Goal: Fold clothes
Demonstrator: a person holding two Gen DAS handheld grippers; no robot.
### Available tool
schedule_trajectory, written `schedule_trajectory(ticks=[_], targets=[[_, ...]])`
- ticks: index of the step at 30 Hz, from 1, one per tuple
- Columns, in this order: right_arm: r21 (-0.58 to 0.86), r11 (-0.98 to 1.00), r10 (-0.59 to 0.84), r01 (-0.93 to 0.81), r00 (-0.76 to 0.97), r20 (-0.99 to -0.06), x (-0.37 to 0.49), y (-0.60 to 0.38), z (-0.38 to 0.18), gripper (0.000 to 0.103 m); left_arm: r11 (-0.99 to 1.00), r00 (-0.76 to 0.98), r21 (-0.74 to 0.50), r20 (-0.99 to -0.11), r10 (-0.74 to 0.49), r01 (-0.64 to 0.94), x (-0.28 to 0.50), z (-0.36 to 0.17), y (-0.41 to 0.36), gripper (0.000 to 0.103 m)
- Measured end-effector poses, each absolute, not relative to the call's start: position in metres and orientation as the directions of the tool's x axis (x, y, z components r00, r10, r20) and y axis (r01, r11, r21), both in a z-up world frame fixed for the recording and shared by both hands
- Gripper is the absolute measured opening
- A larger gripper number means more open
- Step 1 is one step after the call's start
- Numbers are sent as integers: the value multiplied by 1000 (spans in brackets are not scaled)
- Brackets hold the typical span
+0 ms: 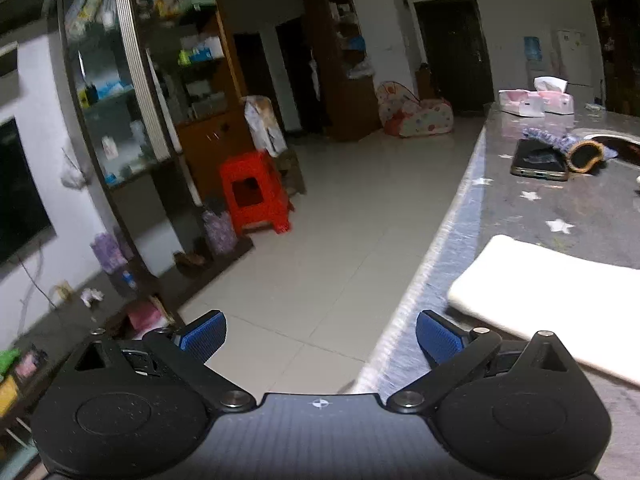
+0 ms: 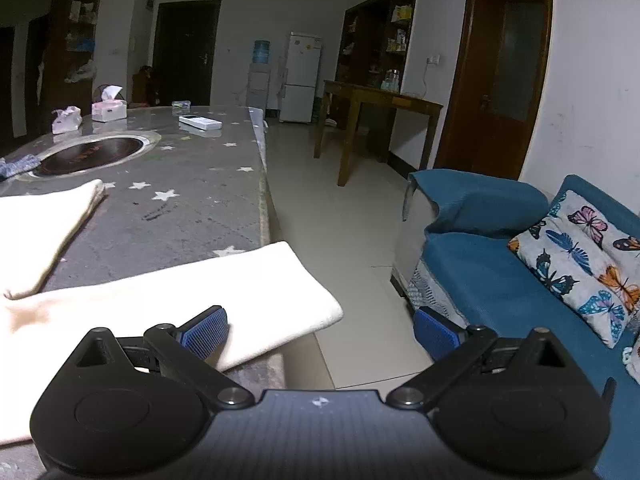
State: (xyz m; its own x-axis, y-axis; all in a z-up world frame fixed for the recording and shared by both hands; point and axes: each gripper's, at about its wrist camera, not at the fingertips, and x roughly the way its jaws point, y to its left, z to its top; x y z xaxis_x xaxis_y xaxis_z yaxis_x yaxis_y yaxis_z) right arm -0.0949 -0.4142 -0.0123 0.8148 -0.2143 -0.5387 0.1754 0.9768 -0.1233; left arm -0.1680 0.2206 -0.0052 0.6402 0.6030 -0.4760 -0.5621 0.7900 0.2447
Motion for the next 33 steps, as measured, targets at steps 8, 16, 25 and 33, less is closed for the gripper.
schedule_trajectory(ticks=[8,16,25,33], targets=[[-131,976,-217,174,820,-530,-99,-407,-11,101,797,638,223,-496,588,-561,-167,-4,230,101],[-122,980,-196,155,825,-530,-102,-397,-8,101,818,659,192,-507,556,-542,-171,-4,237,103],[-104,985,-172,138,848,-502,-105,-386,5,101,767,604,238,-497,623,-596,-163,-4,240,103],[-101,985,-171,138,832,-528,-103,-386,-2,101,771,592,202,-534,603,-603,-166,-10,247,103]])
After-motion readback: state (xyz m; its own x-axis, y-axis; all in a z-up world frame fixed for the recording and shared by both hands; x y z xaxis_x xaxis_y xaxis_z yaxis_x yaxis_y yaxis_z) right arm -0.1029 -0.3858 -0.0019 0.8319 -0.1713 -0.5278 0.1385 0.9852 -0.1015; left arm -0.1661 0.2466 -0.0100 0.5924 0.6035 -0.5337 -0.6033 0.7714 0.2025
